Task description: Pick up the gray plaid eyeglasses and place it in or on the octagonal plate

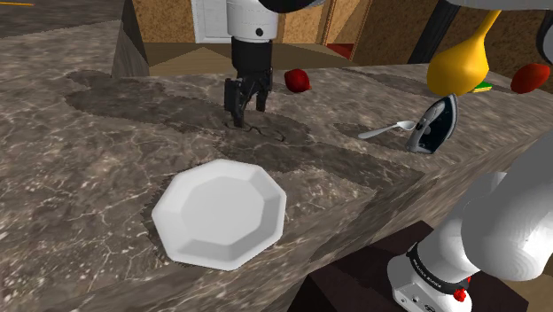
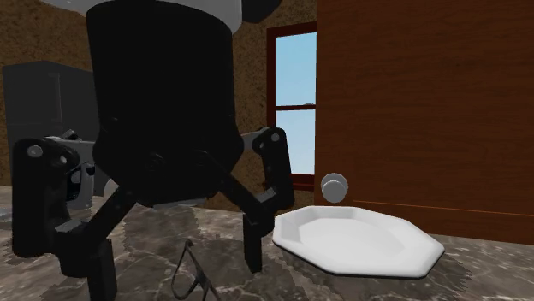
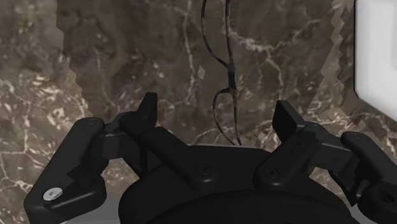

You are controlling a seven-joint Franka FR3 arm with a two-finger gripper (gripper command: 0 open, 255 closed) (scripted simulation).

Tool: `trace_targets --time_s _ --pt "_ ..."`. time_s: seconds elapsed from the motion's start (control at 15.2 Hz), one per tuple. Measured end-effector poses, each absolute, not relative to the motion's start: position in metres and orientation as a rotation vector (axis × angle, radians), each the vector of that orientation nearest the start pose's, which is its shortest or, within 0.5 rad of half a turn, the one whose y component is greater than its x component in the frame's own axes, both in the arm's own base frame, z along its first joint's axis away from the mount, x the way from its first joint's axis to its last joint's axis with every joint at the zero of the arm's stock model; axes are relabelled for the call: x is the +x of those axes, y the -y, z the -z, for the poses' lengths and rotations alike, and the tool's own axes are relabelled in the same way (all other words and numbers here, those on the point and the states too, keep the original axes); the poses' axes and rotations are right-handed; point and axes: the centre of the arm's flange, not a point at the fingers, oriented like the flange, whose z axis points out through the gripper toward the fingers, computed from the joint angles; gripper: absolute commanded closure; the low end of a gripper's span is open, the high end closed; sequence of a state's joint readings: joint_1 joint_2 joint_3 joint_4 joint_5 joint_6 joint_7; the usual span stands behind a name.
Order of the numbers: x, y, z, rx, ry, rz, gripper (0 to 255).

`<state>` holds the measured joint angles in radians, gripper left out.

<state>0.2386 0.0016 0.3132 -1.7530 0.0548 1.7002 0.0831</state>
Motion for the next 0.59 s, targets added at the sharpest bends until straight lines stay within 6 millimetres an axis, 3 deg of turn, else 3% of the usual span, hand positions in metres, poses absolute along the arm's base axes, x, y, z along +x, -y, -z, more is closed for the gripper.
trace_targets --time_s 0.33,0.59 --pt "0.471 -0.298 -0.522 -3.022 0.711 -0.107 0" --pt "0.47 -0.298 -0.519 -3.022 0.711 -0.107 0"
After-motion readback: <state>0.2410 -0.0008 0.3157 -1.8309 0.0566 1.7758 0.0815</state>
